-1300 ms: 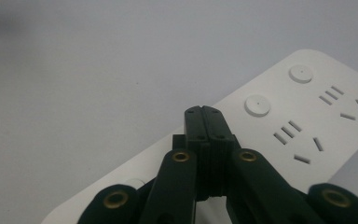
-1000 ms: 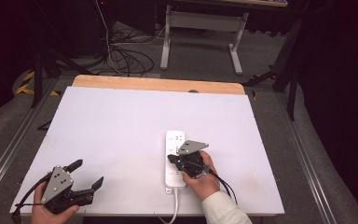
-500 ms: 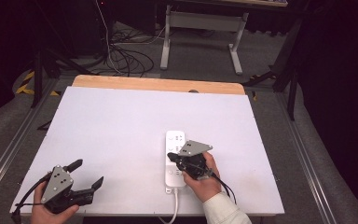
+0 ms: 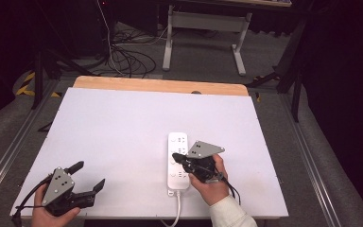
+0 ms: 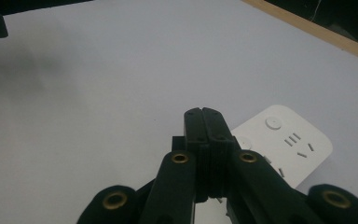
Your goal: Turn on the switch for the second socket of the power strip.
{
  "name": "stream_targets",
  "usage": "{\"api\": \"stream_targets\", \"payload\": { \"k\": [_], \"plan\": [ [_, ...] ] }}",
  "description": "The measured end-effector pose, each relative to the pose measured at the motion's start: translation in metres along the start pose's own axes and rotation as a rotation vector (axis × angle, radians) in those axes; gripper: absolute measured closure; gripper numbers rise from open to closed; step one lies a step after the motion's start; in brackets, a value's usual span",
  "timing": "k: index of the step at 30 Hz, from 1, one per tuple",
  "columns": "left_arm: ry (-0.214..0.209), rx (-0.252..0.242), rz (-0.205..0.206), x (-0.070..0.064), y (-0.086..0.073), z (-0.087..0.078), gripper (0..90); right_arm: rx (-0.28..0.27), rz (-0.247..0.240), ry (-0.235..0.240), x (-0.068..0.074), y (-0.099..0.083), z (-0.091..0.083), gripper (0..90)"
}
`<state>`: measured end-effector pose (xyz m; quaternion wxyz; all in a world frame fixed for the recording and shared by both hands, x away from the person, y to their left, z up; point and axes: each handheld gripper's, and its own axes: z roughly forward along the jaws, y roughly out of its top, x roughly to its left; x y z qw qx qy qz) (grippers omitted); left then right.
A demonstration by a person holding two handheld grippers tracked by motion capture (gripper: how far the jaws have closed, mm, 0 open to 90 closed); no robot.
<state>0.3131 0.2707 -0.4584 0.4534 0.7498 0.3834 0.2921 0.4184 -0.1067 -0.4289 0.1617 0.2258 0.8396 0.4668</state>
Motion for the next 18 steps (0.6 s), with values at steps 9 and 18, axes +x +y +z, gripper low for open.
{"api": "stream_targets", "payload": {
  "k": [9,18],
  "plan": [
    [0.000,-0.001,0.002,0.000,0.000,0.000,13.6,-0.009,-0.002,0.006,0.001,0.001,-0.003,86.5],
    [-0.002,-0.002,-0.005,0.001,0.000,0.000,13.5,-0.028,-0.048,-0.010,0.005,0.007,-0.011,44.3]
  ]
}}
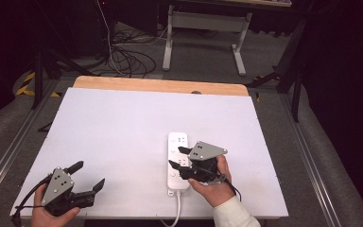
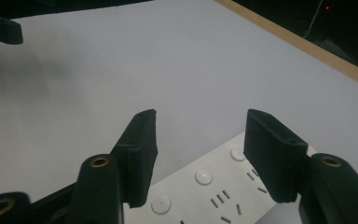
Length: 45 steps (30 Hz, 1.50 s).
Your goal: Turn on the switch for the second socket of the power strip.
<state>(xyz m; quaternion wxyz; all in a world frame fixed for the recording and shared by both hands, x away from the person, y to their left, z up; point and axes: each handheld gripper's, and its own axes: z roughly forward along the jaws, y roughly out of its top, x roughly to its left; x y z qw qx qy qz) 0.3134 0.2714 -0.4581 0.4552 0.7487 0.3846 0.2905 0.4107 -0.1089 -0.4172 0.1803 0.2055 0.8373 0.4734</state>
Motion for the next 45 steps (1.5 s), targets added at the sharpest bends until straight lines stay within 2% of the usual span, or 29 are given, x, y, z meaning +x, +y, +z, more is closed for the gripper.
{"api": "stream_targets", "payload": {
  "k": [3,5,11,16,24,36,45],
  "plan": [
    [0.000,0.000,-0.002,0.000,0.000,0.000,13.5,-0.011,0.009,-0.003,0.000,0.004,-0.006,36.8],
    [0.000,0.000,-0.003,0.000,0.000,0.000,13.5,-0.010,0.020,0.011,0.000,0.006,-0.010,34.8],
    [0.000,0.000,0.001,0.001,0.000,0.000,13.5,-0.038,0.052,0.006,-0.003,0.006,-0.025,30.1],
    [0.001,0.000,0.000,0.001,0.000,0.000,13.5,-0.051,0.059,0.012,-0.007,0.001,-0.037,26.9],
    [-0.003,0.000,-0.004,0.002,0.000,-0.001,13.4,-0.046,0.077,0.014,-0.015,-0.013,-0.052,23.1],
    [-0.031,0.016,-0.042,0.005,0.002,-0.004,13.4,-0.035,0.113,0.015,-0.028,-0.041,-0.066,20.4],
    [-0.025,0.018,-0.021,0.005,0.003,-0.006,11.5,-0.021,0.107,-0.003,-0.033,-0.061,-0.071,19.8]
  ]
}}
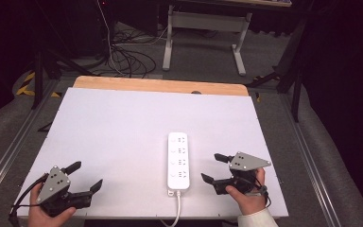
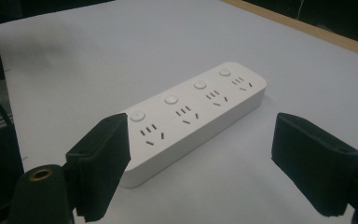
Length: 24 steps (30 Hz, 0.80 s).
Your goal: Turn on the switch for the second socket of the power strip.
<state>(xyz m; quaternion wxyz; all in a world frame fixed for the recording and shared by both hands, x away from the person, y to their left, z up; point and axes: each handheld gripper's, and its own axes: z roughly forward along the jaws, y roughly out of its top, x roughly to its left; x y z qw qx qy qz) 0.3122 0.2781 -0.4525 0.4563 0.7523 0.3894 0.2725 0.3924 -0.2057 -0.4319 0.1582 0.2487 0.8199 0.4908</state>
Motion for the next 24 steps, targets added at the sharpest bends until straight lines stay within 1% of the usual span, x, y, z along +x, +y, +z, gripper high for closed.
{"api": "stream_targets", "payload": {
  "k": [4,6,10,13,17,21,24],
  "plan": [
    [-0.005,0.000,0.016,0.001,0.000,-0.001,9.8,-0.008,0.013,0.006,-0.002,-0.008,-0.001,19.5],
    [-0.010,0.003,0.024,0.001,0.000,-0.002,8.8,-0.002,0.010,0.006,-0.003,-0.012,-0.001,19.0],
    [-0.034,0.005,0.012,0.003,0.000,-0.003,5.6,0.010,0.015,0.008,-0.006,-0.020,-0.001,18.5],
    [-0.036,0.003,0.009,0.004,-0.001,-0.003,4.8,0.017,0.020,0.008,-0.007,-0.026,-0.002,18.5],
    [-0.030,0.003,0.007,0.005,-0.001,-0.003,4.8,0.050,0.029,0.004,-0.009,-0.034,0.000,18.5],
    [-0.014,0.000,0.012,0.005,-0.002,-0.003,4.9,0.087,0.023,-0.019,-0.010,-0.042,0.002,18.5],
    [-0.015,0.003,0.019,0.005,-0.003,-0.002,4.9,0.102,0.022,-0.052,-0.010,-0.046,0.002,18.3]
  ]
}}
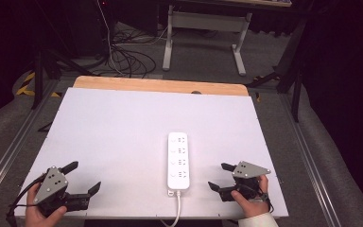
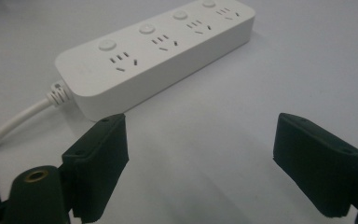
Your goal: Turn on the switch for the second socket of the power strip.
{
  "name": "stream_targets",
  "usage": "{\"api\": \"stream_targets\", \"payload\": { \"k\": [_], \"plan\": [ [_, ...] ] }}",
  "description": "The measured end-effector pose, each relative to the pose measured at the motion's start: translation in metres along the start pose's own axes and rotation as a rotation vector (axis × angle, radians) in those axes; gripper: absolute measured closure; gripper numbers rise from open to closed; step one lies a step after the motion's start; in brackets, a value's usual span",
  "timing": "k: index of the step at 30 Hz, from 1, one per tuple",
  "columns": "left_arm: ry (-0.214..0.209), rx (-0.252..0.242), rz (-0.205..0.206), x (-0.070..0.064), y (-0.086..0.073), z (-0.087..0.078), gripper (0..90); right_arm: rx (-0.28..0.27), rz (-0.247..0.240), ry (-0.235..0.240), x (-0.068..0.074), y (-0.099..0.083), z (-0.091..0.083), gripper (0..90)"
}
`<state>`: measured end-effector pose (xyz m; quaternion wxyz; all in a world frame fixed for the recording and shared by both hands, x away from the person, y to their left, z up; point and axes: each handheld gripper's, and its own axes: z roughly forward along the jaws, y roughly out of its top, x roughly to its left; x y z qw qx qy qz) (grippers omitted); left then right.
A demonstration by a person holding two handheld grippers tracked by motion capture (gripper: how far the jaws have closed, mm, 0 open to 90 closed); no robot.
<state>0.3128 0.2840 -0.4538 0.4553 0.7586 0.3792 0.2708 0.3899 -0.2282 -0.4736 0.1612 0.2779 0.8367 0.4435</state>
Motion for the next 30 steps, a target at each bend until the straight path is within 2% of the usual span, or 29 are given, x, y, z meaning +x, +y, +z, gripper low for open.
{"api": "stream_targets", "payload": {
  "k": [4,8,14,21,30],
  "plan": [
    [-0.008,0.000,-0.010,0.000,-0.001,0.001,4.9,0.032,0.003,-0.025,0.001,-0.008,0.003,17.9],
    [-0.011,0.002,-0.010,-0.001,-0.001,0.002,4.8,0.044,0.006,-0.024,0.003,-0.013,0.003,17.8],
    [-0.023,-0.005,-0.035,-0.001,-0.002,0.005,4.5,-0.036,0.011,-0.041,0.002,-0.008,-0.003,17.8],
    [-0.005,-0.014,0.008,0.000,-0.003,0.005,4.7,-0.029,0.010,-0.038,0.002,-0.008,-0.003,17.8],
    [0.010,-0.011,0.032,0.001,-0.003,0.005,4.7,-0.025,0.001,-0.040,0.002,-0.008,-0.002,17.8]
  ]
}}
